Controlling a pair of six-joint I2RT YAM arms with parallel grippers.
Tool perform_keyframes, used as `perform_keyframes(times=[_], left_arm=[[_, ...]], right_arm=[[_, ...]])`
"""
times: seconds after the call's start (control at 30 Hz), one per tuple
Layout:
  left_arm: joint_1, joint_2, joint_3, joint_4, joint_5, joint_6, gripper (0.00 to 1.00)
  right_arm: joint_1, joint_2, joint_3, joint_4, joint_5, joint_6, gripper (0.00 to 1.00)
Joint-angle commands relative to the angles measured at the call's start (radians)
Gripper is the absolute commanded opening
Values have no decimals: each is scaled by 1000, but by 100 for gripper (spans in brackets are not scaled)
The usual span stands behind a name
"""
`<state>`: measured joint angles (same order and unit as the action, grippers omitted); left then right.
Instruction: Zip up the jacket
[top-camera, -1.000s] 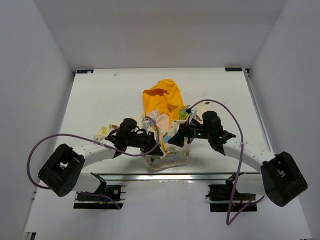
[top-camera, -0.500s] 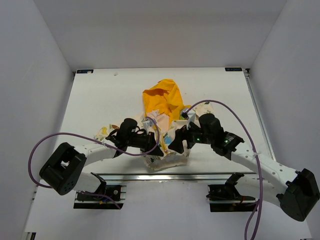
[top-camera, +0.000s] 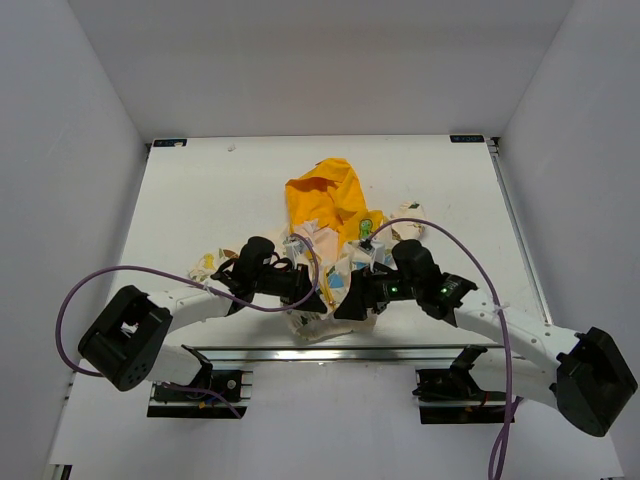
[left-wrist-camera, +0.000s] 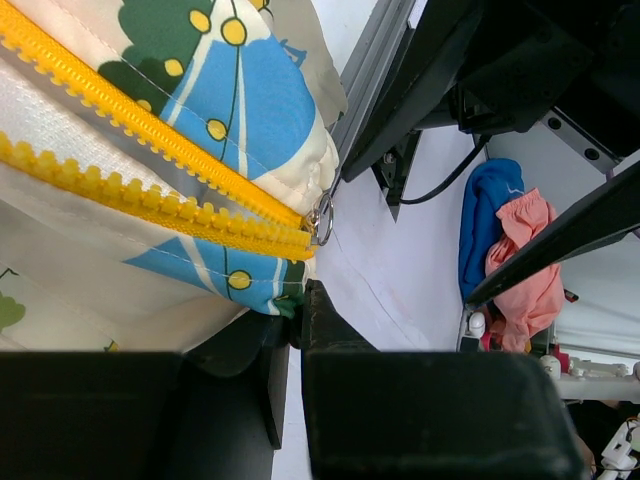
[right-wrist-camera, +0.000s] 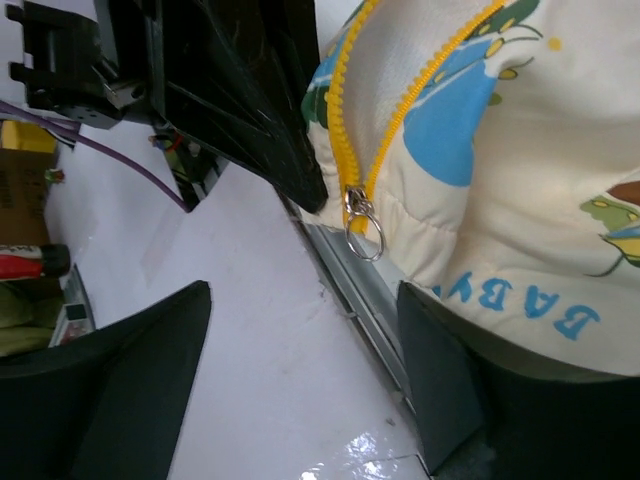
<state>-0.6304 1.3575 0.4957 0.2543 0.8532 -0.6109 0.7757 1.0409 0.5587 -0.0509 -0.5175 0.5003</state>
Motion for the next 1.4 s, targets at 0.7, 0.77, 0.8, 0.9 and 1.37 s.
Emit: perform_keyframes(times=[0.7, 0.77, 0.8, 0.9, 1.37], left_arm=[[-3, -32, -3, 7, 29, -4, 0], [-3, -32, -3, 8, 29, -4, 0], [-3, -32, -3, 10, 29, -4, 0], [-3, -35, -5, 13, 32, -4, 0], [-3, -40, -13, 17, 41, -6, 0]], right_arm=[[48, 60, -31, 138, 73, 135, 70], [56, 77, -22, 160, 66, 135, 69], [60, 80, -20, 166, 66, 138, 69], [68, 91, -6, 157, 92, 139, 67], [73, 93, -6, 215, 142, 184, 56]])
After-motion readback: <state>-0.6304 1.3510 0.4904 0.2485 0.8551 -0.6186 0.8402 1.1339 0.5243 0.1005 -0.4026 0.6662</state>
